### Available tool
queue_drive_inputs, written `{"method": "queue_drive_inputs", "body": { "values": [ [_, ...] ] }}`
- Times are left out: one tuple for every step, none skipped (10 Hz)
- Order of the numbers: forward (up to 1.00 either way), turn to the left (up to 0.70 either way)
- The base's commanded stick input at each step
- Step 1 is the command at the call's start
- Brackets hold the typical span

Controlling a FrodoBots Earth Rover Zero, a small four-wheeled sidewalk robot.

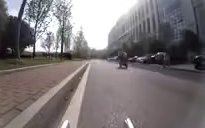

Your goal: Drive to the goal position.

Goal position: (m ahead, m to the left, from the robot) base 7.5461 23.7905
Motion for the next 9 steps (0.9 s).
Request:
{"method": "queue_drive_inputs", "body": {
  "values": [
    [0.45,0.00],
    [0.45,0.00],
    [0.45,0.00],
    [0.45,0.00],
    [0.45,0.00],
    [0.45,0.00],
    [0.45,0.00],
    [0.45,0.17],
    [0.45,0.18]
  ]
}}
